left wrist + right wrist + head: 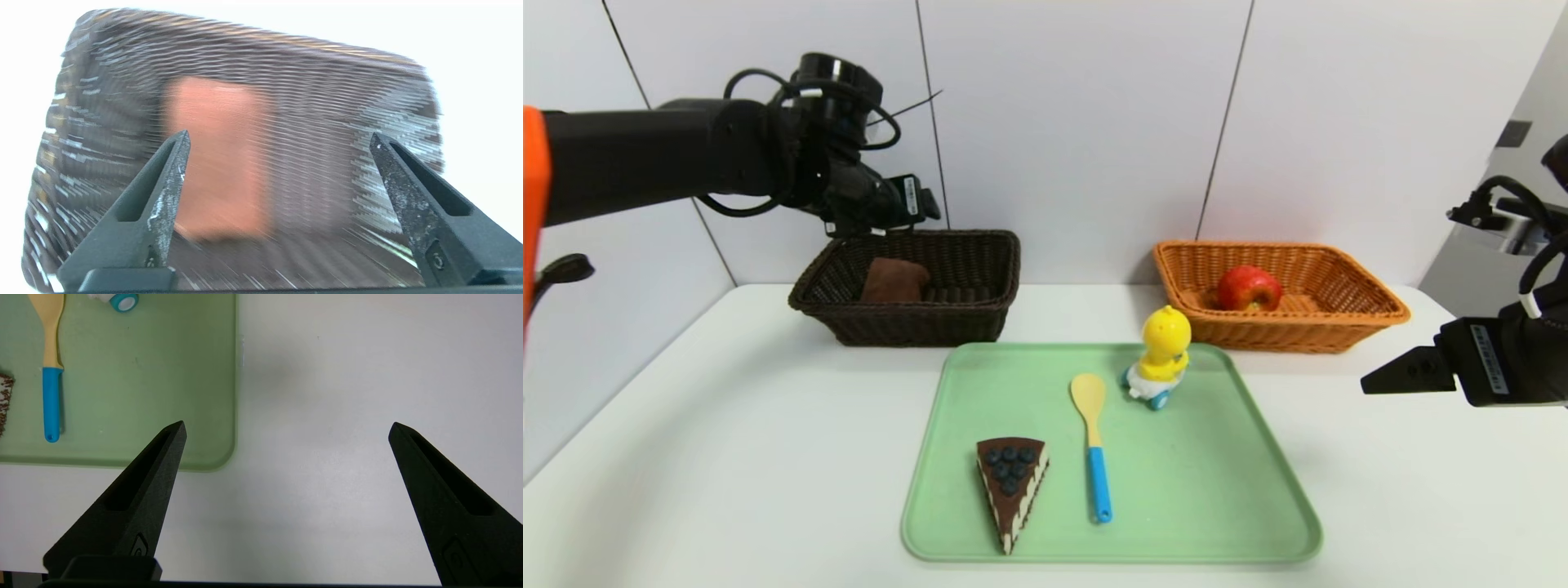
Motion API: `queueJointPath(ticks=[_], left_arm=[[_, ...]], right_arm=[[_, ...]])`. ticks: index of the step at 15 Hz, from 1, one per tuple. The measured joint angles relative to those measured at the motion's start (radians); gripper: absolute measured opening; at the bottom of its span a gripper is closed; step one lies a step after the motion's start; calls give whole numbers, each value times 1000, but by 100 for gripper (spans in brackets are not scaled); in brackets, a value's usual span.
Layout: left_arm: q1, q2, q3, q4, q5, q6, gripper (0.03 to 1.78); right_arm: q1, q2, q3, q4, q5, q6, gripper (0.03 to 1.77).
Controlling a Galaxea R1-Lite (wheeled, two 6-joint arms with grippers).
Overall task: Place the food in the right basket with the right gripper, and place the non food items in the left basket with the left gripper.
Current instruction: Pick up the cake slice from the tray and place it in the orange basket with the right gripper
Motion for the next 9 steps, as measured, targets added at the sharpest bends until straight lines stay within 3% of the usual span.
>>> queueJointPath(ticks=[3,5,9], left_arm=[[-145,-141,91,28,-63,-9,161],[-232,-218,207,-22,-132,-8,163],[-351,-320,501,-297,-171,54,166]], right_arm=[[0,0,10,-78,-5,3,171],[0,-3,43,-177,-12,3,171],[-1,-25,124,-269,-35,4,171]])
